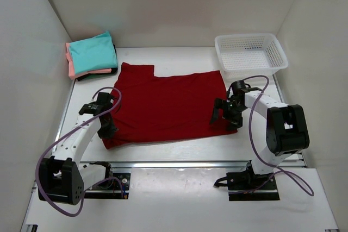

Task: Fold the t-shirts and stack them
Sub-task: Fold the flattened tshirt in 1/3 of the way

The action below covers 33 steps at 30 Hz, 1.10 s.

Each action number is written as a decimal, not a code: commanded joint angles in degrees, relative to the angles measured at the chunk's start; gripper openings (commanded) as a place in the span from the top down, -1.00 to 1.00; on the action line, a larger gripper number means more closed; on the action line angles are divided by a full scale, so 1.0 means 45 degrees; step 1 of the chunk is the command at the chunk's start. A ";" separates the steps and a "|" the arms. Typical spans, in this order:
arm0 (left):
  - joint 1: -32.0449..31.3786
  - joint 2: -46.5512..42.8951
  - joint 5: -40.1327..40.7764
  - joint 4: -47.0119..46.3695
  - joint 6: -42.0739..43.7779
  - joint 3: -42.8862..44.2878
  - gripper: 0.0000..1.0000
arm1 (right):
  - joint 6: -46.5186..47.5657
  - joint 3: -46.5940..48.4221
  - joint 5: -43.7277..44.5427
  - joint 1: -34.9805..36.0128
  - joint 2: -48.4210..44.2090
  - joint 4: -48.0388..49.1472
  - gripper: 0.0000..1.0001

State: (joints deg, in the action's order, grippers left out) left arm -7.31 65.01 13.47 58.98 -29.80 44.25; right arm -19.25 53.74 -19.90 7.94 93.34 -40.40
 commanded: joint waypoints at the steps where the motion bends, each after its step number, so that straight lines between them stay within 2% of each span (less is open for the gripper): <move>1: 0.0296 -0.0307 0.0561 0.0369 0.0197 0.0596 1.00 | 0.1248 -0.0340 0.2858 -0.0767 0.0333 -0.0532 -1.00; 2: 0.0335 -0.0287 0.0522 0.0389 0.0313 0.0674 1.00 | 0.1269 -0.0282 0.2879 -0.0827 0.0255 -0.0823 -0.98; 3: 0.0297 -0.0307 0.0483 0.0428 0.0411 0.0791 0.84 | 0.1404 -0.0262 0.2705 -0.0983 0.0061 -0.1097 -0.98; 4: 0.0297 -0.0229 0.0443 0.0583 0.0663 0.1024 0.46 | 0.1483 -0.0223 0.2646 -0.1023 -0.0154 -0.1235 -0.99; 5: 0.0297 -0.0306 0.0462 0.0643 0.0666 0.1162 0.31 | 0.1522 -0.0184 0.2548 -0.1023 -0.0292 -0.1604 -0.99; 6: 0.0393 -0.0307 0.0405 0.0836 0.0762 0.1356 0.00 | 0.1561 -0.0164 0.2567 -0.0888 -0.0564 -0.1936 -0.98; 7: 0.0510 -0.0442 0.0327 0.0858 0.0879 0.1532 -0.20 | 0.1504 -0.0106 0.2702 -0.0635 -0.0740 -0.2075 -0.99; 9: 0.0667 -0.0600 0.0170 0.0974 0.1095 0.1845 -0.31 | 0.1600 -0.0046 0.2839 -0.0361 -0.1014 -0.2543 -0.99; 12: 0.0590 -0.0464 0.0034 0.0800 0.1193 0.2080 -0.34 | 0.1796 -0.0008 0.2918 -0.0592 -0.1153 -0.2819 -0.98; 17: 0.0453 0.0180 -0.1001 -0.0740 0.0277 0.1225 -0.23 | 0.2128 0.0382 0.2841 -0.1218 -0.1054 -0.2857 -0.99; 23: 0.0141 0.1332 -0.1802 -0.2148 -0.0447 0.0461 -0.25 | 0.2206 0.0813 0.2918 -0.0732 -0.0567 -0.2760 -1.00; 26: 0.0082 0.1840 -0.1589 -0.2715 -0.0817 0.0343 -0.29 | 0.2031 0.0656 0.2627 -0.0633 -0.0508 -0.2527 -0.98; 27: 0.0198 0.1919 -0.0989 -0.3064 -0.0915 0.0343 -0.31 | 0.1915 0.0618 0.2548 -0.0517 -0.0566 -0.2410 -0.98; 33: 0.0102 0.2154 -0.0436 -0.4490 -0.0644 0.0284 -0.33 | 0.1816 0.0539 0.2488 -0.0282 -0.0528 -0.2291 -0.99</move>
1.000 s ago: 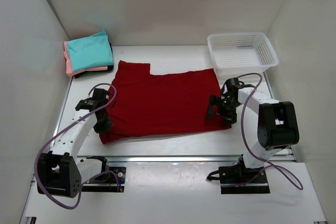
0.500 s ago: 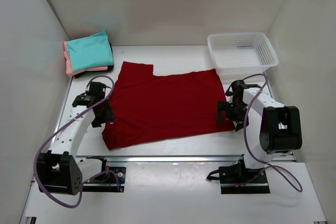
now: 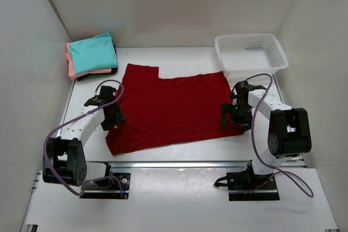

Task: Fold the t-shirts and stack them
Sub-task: Fold the flattened tshirt in 1/3 of the way

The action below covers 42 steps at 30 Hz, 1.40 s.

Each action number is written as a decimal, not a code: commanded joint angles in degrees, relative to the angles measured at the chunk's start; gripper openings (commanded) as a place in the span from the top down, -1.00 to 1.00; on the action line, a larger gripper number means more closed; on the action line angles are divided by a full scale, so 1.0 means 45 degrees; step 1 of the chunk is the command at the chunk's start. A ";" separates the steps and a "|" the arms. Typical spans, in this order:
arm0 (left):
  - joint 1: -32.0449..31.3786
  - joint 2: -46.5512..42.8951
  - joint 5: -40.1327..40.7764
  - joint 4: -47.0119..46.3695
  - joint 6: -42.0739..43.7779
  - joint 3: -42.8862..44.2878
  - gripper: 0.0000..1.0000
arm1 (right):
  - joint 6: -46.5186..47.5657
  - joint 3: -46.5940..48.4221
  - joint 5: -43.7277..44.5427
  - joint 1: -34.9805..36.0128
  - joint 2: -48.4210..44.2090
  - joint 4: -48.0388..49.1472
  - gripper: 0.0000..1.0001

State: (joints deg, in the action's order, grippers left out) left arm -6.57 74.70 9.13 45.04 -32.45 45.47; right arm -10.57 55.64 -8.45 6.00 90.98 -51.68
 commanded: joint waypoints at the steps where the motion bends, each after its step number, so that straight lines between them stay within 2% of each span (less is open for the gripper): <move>1: 0.0033 0.0099 0.0569 -0.1723 0.0003 -0.0065 -0.29 | -0.0074 0.0117 -0.0076 0.0093 -0.0003 0.0234 -0.99; 5: -0.0005 0.0587 0.0356 -0.2700 0.0061 -0.0435 -0.16 | -0.0151 0.0117 -0.0134 0.0094 -0.0002 0.0195 -0.98; 13: 0.0015 0.1232 0.0004 -0.3738 0.0101 -0.0514 -0.14 | -0.0093 -0.0039 -0.0232 0.0034 -0.0023 0.0273 -0.99; 15: -0.0005 0.1271 0.0062 -0.3797 0.0101 -0.0320 -0.06 | -0.0094 -0.0021 -0.0174 -0.0045 -0.0061 0.0293 -0.98; 17: -0.0005 0.1233 -0.0093 -0.4030 0.0140 -0.0378 0.16 | -0.0132 -0.0117 -0.0309 -0.0083 -0.0081 0.0332 -0.98; 18: -0.0044 0.1291 -0.0133 -0.4051 0.0121 -0.0456 0.18 | -0.0151 -0.0234 -0.0330 -0.0064 -0.0100 0.0371 -0.99; 19: -0.0025 0.1291 -0.0211 -0.4167 0.0140 -0.0495 0.15 | -0.0152 -0.0138 -0.0330 -0.0025 -0.0081 0.0371 -0.98; 20: -0.0005 0.1253 -0.0366 -0.4265 0.0063 -0.0650 -0.05 | -0.0074 -0.0157 -0.0330 0.0033 -0.0081 0.0333 -0.98; 21: 0.0033 0.1252 -0.0445 -0.4266 0.0004 -0.0691 -0.16 | -0.0131 -0.0157 -0.0349 -0.0101 -0.0120 0.0352 -0.98; 25: 0.0112 0.1214 -0.0602 -0.4422 0.0003 -0.0906 -0.30 | -0.0113 -0.0234 -0.0466 -0.0103 -0.0120 0.0410 -0.98; 26: 0.0093 0.1329 -0.0641 -0.4538 -0.0074 -0.0925 -0.20 | -0.0151 -0.0254 -0.0428 -0.0122 -0.0159 0.0352 -0.98; 27: 0.0054 0.1311 -0.0660 -0.4617 -0.0036 -0.0964 0.02 | -0.0113 -0.0274 -0.0408 -0.0122 -0.0178 0.0410 -0.99; 28: 0.0073 0.1311 -0.0641 -0.4463 -0.0074 -0.1003 0.12 | -0.0171 -0.0274 -0.0447 -0.0161 -0.0159 0.0430 -0.99; 30: 0.0111 0.1292 -0.0583 -0.4423 -0.0171 -0.0848 0.74 | -0.0093 -0.0274 -0.0447 -0.0103 -0.0179 0.0410 -0.99; 32: 0.0035 0.1155 -0.0505 -0.4227 -0.0172 -0.0653 0.99 | -0.0074 -0.0332 -0.0388 -0.0103 -0.0217 0.0468 -0.98; 38: 0.0092 0.0025 -0.0699 -0.3387 -0.0309 0.0789 1.00 | -0.0112 -0.0391 -0.0486 -0.0064 -0.0258 0.0527 -0.99; 42: 0.0093 -0.0446 -0.1809 -0.3153 -0.0408 0.2312 1.00 | -0.0073 -0.0663 -0.0486 -0.0200 -0.0412 0.0742 -1.00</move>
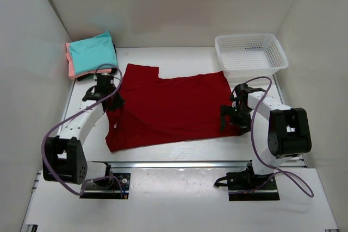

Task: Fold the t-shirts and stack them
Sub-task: Fold the flattened tshirt in 1/3 of the way

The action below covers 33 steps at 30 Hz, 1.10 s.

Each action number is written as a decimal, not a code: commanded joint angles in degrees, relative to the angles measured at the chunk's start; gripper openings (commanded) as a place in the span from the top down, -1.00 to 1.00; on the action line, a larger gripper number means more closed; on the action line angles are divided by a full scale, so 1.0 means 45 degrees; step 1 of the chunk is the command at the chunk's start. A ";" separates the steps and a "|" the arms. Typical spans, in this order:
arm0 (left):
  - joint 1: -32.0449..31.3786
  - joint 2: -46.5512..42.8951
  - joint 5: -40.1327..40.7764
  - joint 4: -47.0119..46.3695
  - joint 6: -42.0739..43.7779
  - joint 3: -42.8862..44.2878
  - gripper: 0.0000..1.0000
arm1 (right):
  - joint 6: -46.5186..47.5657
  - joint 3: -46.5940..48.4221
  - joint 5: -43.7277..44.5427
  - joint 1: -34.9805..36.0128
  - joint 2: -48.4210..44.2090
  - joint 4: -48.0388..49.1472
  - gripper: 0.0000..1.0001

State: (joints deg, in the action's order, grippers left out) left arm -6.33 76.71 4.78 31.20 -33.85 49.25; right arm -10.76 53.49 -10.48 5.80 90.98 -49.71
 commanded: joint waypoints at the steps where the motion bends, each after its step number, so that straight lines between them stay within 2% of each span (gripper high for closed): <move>1: 0.0039 -0.0855 -0.1020 -0.0078 -0.0193 0.1670 1.00 | -0.0010 -0.0247 -0.0054 -0.0157 -0.0374 0.0344 -0.98; 7: -0.0136 -0.0347 -0.2876 -0.0371 -0.0136 0.2141 1.00 | -0.0204 -0.0404 -0.0074 0.0078 -0.0315 0.0520 -0.98; 12: -0.0078 -0.0366 -0.2644 -0.0020 -0.0272 0.1576 0.93 | -0.0147 -0.0423 -0.0151 0.0116 -0.0277 0.0559 -0.98; 13: 0.0115 -0.0540 -0.2527 0.0039 -0.0330 0.1516 0.84 | -0.0128 -0.0423 -0.0171 0.0136 -0.0276 0.0637 -0.98; 14: 0.0156 -0.0600 -0.2197 0.0252 -0.0369 0.1341 0.48 | -0.0089 -0.0442 -0.0132 0.0175 -0.0296 0.0657 -0.98; 15: 0.0175 -0.0639 -0.2078 0.0273 -0.0408 0.1204 0.21 | -0.0224 -0.0481 -0.0171 0.0117 -0.0199 0.0696 -0.98; 16: 0.0195 -0.0756 -0.1806 0.0351 -0.0292 0.1087 -0.20 | -0.0109 -0.0462 -0.0190 0.0097 -0.0179 0.0735 -1.00; 18: 0.0196 -0.1010 -0.1609 0.0565 -0.0136 0.0853 -0.48 | -0.0109 -0.0423 -0.0133 0.0058 -0.0120 0.0774 -0.98; 19: 0.0234 -0.1030 -0.1376 0.0702 -0.0077 0.0716 -0.54 | -0.0127 -0.0365 -0.0190 0.0097 -0.0081 0.0793 -0.98; 25: -0.0271 -0.1694 -0.1082 0.1407 -0.0349 -0.1079 -0.35 | -0.0224 0.0260 -0.0249 0.0176 -0.0197 0.1260 -0.99; 33: -0.1463 -0.1206 -0.0438 0.2145 -0.0819 -0.2625 -0.27 | -0.0303 0.0709 -0.0270 0.0370 -0.0861 0.2745 -0.99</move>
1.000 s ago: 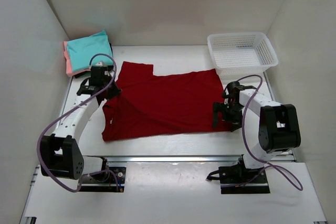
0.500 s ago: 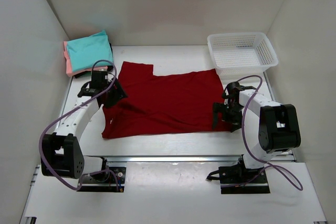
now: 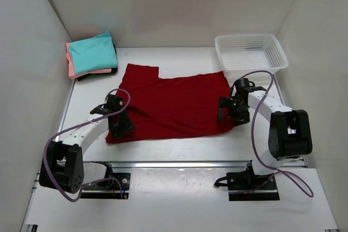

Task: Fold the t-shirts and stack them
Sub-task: Fold the flattened tshirt in 1/3 of the way

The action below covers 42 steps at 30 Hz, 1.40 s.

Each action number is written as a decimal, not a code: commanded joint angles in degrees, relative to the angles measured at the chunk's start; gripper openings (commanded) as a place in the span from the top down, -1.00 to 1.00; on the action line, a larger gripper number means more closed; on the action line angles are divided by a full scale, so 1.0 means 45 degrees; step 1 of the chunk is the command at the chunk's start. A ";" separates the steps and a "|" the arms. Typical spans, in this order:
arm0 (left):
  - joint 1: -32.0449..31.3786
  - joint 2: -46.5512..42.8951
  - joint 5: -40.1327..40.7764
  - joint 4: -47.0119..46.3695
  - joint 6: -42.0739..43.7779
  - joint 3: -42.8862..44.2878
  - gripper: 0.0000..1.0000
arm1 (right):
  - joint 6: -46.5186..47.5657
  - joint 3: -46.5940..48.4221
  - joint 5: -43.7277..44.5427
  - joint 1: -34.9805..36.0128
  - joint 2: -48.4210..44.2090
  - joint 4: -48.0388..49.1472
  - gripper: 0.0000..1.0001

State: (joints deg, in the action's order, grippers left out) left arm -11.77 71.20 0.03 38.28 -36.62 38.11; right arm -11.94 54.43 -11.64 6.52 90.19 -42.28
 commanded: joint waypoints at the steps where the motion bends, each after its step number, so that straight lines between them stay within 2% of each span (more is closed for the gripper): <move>1: -0.0256 0.0115 0.0676 0.0671 -0.0144 -0.0225 -0.28 | -0.0022 0.0482 -0.0031 0.0268 -0.0707 0.1289 -0.98; 5: -0.0139 0.0135 0.0969 0.1199 0.0071 -0.0538 -0.25 | -0.0157 0.0539 0.0066 0.0444 -0.0357 0.1447 -0.98; 9: 0.0192 0.0037 0.1340 0.1629 0.0305 -0.0714 -0.24 | -0.0256 0.1047 0.0731 0.0601 -0.0317 0.0510 -0.98; 11: 0.0271 -0.0390 0.1108 0.1629 0.0287 -0.0540 -0.19 | -0.0275 0.0990 0.1003 0.0620 -0.0880 0.0451 -0.98; 17: 0.0292 -0.2052 0.0403 0.0147 -0.0962 -0.0108 -0.09 | -0.0412 0.1282 0.0753 0.0952 -0.1780 0.0995 -0.99; 19: 0.0136 -0.1529 0.0228 -0.0438 -0.1216 -0.0148 -0.06 | -0.0489 0.1010 0.0362 0.1146 -0.1470 0.1405 -0.98; 23: -0.0684 0.0208 0.0966 -0.1260 -0.0926 -0.0246 -0.07 | -0.0567 -0.0024 -0.0360 0.1460 -0.0650 0.2499 -0.98; 27: -0.0862 0.1831 0.1339 -0.0172 -0.0438 0.0105 -0.01 | -0.0957 -0.0709 -0.0734 0.1577 0.0210 0.2463 -0.98; 30: -0.0628 0.1873 0.1787 0.0922 -0.0066 0.0009 0.03 | -0.1406 -0.1295 -0.0305 0.1675 0.0056 0.1995 -0.99; 35: 0.0309 0.0568 0.1772 0.2408 0.0540 -0.0343 0.08 | -0.1662 -0.2291 -0.0011 0.1325 -0.0530 0.1409 -0.98; 42: 0.0330 0.0194 0.1478 0.3484 0.0813 -0.0012 0.06 | -0.1603 -0.2759 0.0048 0.0425 -0.1389 0.0043 -1.00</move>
State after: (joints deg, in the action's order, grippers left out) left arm -10.35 73.87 6.28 50.50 -34.68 37.12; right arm -18.90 45.67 -13.89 9.82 84.20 -32.40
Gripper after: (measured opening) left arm 0.465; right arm 0.995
